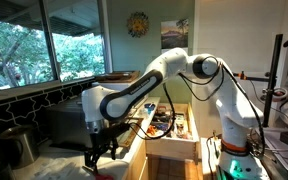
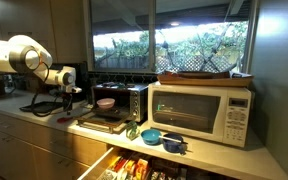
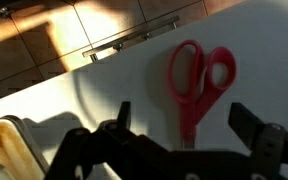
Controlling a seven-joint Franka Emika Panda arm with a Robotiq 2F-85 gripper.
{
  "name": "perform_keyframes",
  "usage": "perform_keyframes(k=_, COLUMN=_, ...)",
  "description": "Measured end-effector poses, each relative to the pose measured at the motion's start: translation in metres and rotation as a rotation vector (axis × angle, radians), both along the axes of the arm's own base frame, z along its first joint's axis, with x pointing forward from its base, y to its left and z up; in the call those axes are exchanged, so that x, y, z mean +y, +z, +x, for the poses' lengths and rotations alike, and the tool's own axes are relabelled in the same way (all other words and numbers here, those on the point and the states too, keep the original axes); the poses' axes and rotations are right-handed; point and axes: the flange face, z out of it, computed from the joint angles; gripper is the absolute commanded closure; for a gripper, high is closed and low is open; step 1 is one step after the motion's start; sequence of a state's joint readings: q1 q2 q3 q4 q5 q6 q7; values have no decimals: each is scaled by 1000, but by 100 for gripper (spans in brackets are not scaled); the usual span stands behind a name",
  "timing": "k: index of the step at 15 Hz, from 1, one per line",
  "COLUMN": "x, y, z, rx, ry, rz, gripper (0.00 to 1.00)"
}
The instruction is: Put the pair of scissors on top of the microwave on the left
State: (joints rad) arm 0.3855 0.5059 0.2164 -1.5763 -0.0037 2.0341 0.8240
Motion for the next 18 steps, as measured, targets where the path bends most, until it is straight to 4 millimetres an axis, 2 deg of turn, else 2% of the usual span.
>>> perform_keyframes(k=5, x=2, y=-30, z=24, rx=-10, ry=18, rz=-20, gripper=0)
perform_keyframes(k=8, x=2, y=-39, z=34, rx=-17, ry=13, rz=-22, gripper=0)
perform_keyframes(k=10, x=2, y=-43, z=37, rx=-17, ry=11, rz=-24, gripper=5)
perform_keyframes(k=12, x=4, y=-43, z=38, rx=-16, ry=12, rz=-26, gripper=23)
perform_keyframes(k=18, x=18, y=-30, z=30, rx=39, ry=41, rz=-61, gripper=70)
